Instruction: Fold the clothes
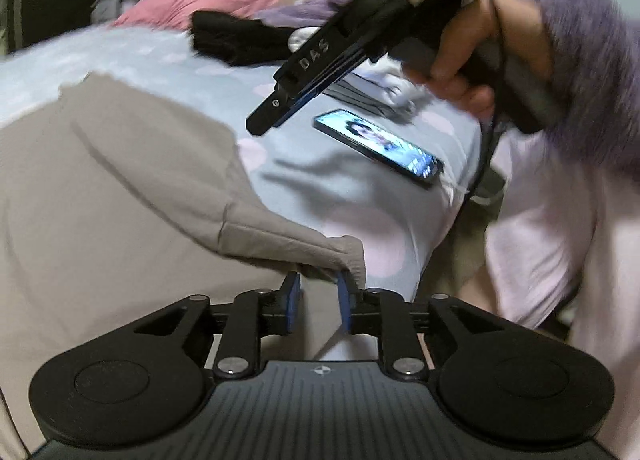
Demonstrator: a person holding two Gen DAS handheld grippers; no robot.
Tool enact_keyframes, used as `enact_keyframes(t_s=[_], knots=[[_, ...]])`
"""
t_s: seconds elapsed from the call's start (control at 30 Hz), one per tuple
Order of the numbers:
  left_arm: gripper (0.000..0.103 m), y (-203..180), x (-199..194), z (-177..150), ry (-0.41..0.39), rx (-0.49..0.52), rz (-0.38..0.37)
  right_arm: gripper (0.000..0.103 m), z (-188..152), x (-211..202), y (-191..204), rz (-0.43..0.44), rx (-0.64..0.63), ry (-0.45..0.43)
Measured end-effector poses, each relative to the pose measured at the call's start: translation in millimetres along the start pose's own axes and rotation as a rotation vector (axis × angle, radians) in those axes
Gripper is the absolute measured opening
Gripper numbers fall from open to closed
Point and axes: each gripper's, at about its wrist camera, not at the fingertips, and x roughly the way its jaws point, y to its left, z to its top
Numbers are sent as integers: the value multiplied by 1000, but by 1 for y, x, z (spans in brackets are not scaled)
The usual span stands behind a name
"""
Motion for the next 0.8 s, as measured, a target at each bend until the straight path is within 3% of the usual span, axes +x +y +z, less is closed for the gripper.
enact_keyframes(t_s=[0.1, 0.3, 0.33, 0.37, 0.43, 0.53, 0.7, 0.8], knots=[[36, 6, -8, 7, -6, -113, 9, 24, 8, 17, -13, 5, 26, 2], [40, 3, -10, 15, -31, -217, 24, 24, 13, 38, -21, 62, 62, 13], [40, 2, -6, 14, -15, -223, 32, 21, 13, 40, -22, 74, 69, 16], [40, 2, -3, 12, 1, -230, 34, 6, 13, 41, -23, 82, 75, 17], [39, 1, 0, 9, 17, -229, 26, 4, 12, 37, -26, 88, 85, 4], [37, -2, -2, 9, 5, -228, 24, 4, 14, 29, -33, 104, 130, 6], [14, 1, 3, 11, 24, -243, 34, 0, 12, 29, -57, 8, 214, 43], [10, 6, 6, 6, 42, -271, 27, 0, 12, 28, -68, 31, 279, 35]])
